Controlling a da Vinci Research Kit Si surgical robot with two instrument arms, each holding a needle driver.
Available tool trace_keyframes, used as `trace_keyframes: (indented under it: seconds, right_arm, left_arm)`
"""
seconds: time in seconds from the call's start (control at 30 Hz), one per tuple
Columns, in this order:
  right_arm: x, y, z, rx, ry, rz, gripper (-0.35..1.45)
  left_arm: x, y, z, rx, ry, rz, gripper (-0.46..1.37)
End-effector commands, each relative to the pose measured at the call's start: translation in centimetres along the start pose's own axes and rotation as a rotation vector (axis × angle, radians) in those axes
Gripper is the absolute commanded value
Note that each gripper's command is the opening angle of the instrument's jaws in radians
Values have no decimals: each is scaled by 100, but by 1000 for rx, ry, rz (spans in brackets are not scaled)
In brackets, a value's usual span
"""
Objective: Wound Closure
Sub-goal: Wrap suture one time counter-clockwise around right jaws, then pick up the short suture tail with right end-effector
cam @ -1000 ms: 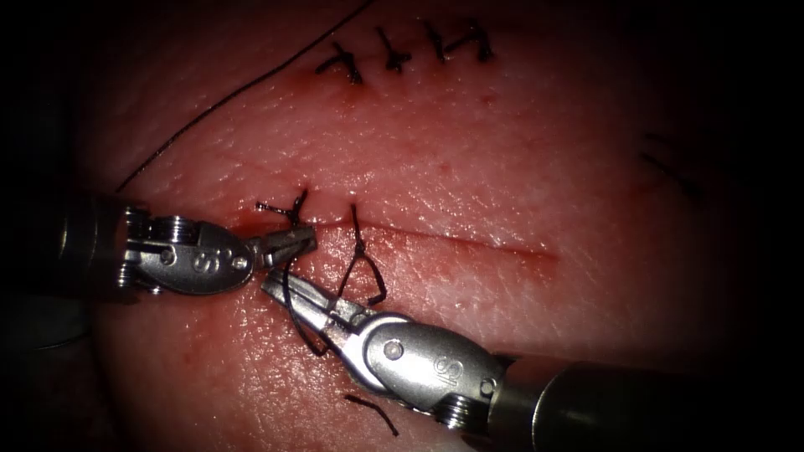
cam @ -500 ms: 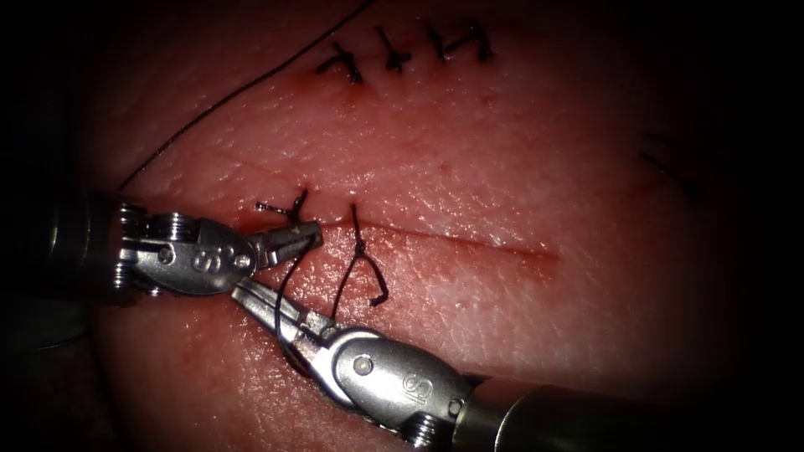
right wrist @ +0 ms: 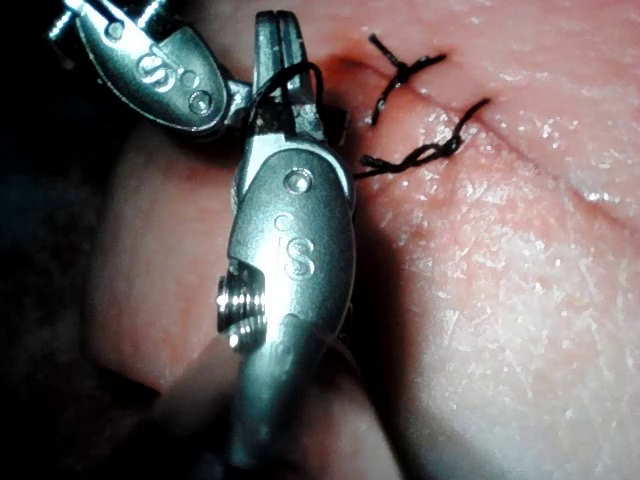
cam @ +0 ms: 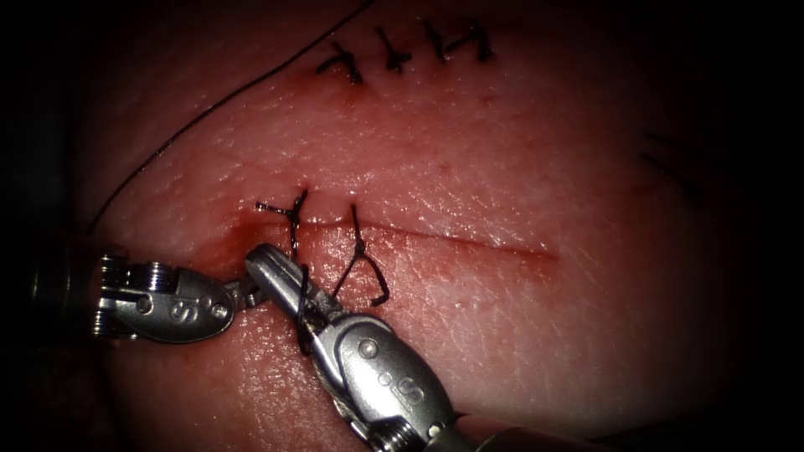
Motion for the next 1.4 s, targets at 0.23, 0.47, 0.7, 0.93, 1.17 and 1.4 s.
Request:
trace_keyframes:
  seconds: [0.23,0.47,0.7,0.93,1.17,1.4]
  right_arm:
    - [-4,-2,-13,-173,34,172,-35]
    - [-17,4,-24,-229,11,195,-35]
    - [-35,8,-39,-228,-47,167,-32]
    - [-46,13,-53,-235,-58,154,-34]
    - [-42,21,-63,-294,-34,186,-26]
    - [-47,24,-70,-351,-20,273,-20]
  left_arm:
    - [0,10,-16,-8,1,9,-35]
    - [2,6,-17,-7,4,21,-35]
    - [8,-3,-15,-5,11,32,-35]
    - [10,-1,-11,-6,11,54,-35]
    - [0,12,-10,0,16,72,-35]
    - [-3,20,-7,-7,27,90,-35]
